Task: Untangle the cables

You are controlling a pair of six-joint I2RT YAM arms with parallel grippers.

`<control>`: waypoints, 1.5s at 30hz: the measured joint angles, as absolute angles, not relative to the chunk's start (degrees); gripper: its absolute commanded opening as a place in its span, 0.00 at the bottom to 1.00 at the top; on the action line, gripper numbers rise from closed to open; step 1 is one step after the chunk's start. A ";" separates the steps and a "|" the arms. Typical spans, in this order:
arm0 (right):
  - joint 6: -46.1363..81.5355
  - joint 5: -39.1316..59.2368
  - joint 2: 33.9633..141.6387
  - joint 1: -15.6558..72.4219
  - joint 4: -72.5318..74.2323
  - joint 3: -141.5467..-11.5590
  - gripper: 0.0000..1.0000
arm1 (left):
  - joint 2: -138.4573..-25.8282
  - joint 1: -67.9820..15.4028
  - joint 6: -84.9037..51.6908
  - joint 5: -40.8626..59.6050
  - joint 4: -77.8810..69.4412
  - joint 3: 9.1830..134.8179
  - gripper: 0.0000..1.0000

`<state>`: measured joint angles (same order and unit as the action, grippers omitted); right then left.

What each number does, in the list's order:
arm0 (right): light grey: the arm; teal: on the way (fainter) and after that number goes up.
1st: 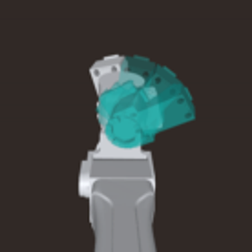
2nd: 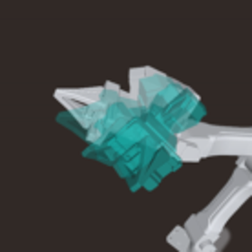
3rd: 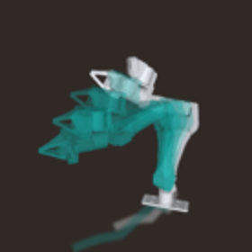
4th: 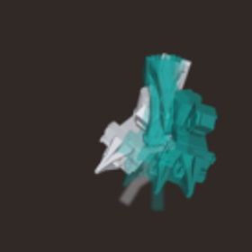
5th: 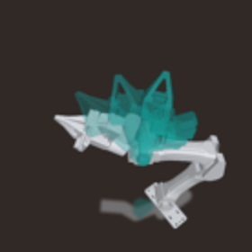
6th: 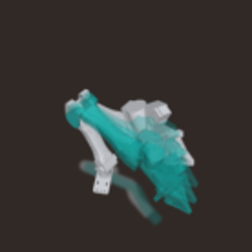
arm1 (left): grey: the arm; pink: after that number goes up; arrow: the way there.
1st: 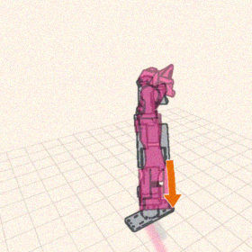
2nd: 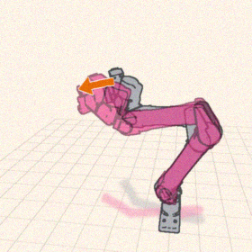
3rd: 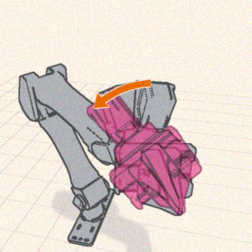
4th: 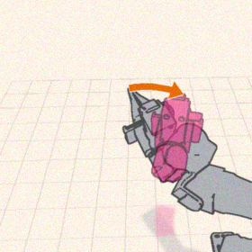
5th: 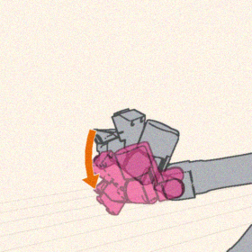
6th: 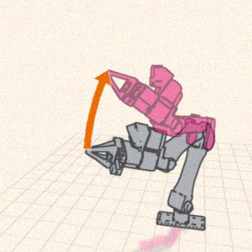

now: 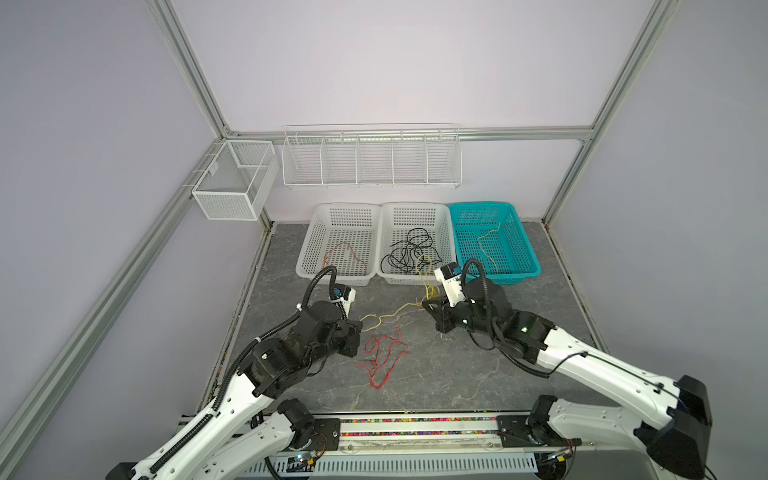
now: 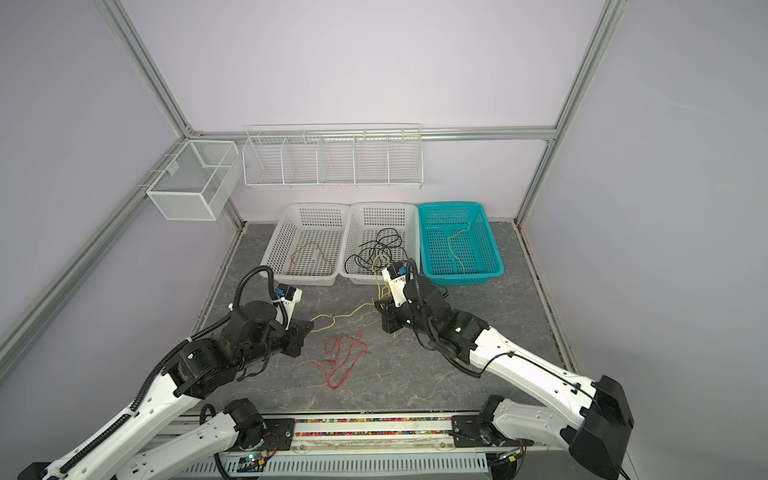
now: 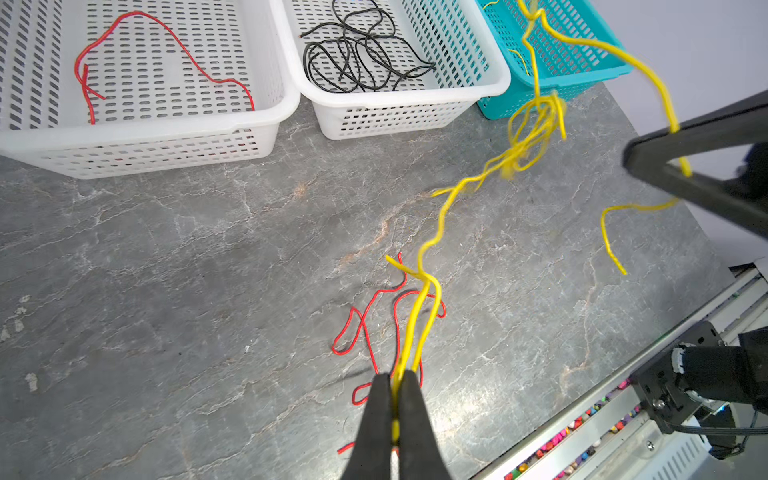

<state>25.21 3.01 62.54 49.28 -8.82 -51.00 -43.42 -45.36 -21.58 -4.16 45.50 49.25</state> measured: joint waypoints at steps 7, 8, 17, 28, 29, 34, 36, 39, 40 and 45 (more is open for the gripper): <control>27.16 12.49 56.97 46.41 -5.65 -47.37 0.07 | -45.21 -45.39 -20.82 -3.33 45.50 49.25 0.00; 27.51 12.91 56.16 46.06 -5.69 -46.96 0.07 | -45.12 -45.39 -20.78 -3.33 45.50 49.25 0.00; 31.05 7.51 43.31 41.43 -10.94 -42.30 0.06 | -43.79 -45.39 -20.78 -5.17 45.52 49.25 0.00; 37.69 -9.04 29.41 35.90 -30.06 -39.53 0.06 | -43.44 -45.39 -20.84 -7.81 45.95 49.25 0.00; 38.22 -10.57 28.93 35.66 -31.94 -39.53 0.06 | -43.05 -45.39 -20.86 -8.08 46.06 49.25 0.00; 40.49 -16.32 28.45 34.96 -40.10 -39.48 0.06 | -40.82 -45.39 -20.97 -9.41 46.46 49.28 0.00; 41.08 -17.80 28.34 34.85 -41.80 -39.13 0.06 | -40.45 -45.39 -20.99 -9.93 46.65 49.28 0.00; 41.80 -19.53 28.16 34.57 -43.33 -37.85 0.06 | -39.81 -45.41 -21.12 -11.03 46.96 49.28 0.00; 41.95 -19.94 28.21 34.54 -43.72 -37.21 0.06 | -39.40 -45.43 -21.26 -11.42 47.11 49.28 0.00; 42.24 -20.12 29.61 34.52 -44.16 -33.56 0.06 | -35.83 -45.43 -22.11 -14.24 47.75 49.28 0.00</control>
